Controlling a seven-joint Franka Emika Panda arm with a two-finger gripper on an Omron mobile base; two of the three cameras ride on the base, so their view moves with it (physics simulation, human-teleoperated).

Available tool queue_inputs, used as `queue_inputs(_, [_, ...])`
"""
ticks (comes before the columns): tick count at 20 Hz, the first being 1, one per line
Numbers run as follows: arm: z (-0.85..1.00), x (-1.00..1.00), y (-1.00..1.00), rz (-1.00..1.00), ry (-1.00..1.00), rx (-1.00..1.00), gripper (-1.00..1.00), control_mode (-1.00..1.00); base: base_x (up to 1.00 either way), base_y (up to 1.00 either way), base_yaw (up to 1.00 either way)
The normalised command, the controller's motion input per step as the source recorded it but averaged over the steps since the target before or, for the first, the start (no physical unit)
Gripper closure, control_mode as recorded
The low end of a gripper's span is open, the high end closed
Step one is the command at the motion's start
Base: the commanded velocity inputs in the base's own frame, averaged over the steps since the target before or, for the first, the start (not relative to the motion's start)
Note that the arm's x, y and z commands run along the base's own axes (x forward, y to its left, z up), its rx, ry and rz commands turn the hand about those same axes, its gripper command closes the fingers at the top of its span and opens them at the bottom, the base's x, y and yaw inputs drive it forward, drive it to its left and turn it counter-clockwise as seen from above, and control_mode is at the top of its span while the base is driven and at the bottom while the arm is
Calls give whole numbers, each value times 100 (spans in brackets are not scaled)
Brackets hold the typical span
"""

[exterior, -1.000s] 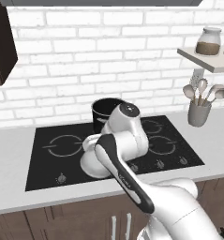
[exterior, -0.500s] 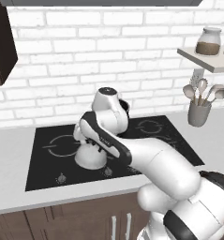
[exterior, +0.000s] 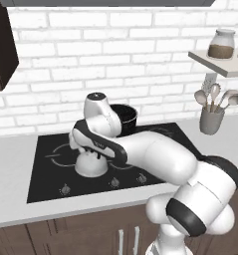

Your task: Pick the kettle from the counter and place it on a stove burner. Then turn the burner on.

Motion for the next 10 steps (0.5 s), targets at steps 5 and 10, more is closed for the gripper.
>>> queue_inputs(5, [-6,42,24,0,-5,0,100,-100,0,0,0])
queue_inputs(10, [0,53,8,0,-3,1,100,-100,0,0,0])
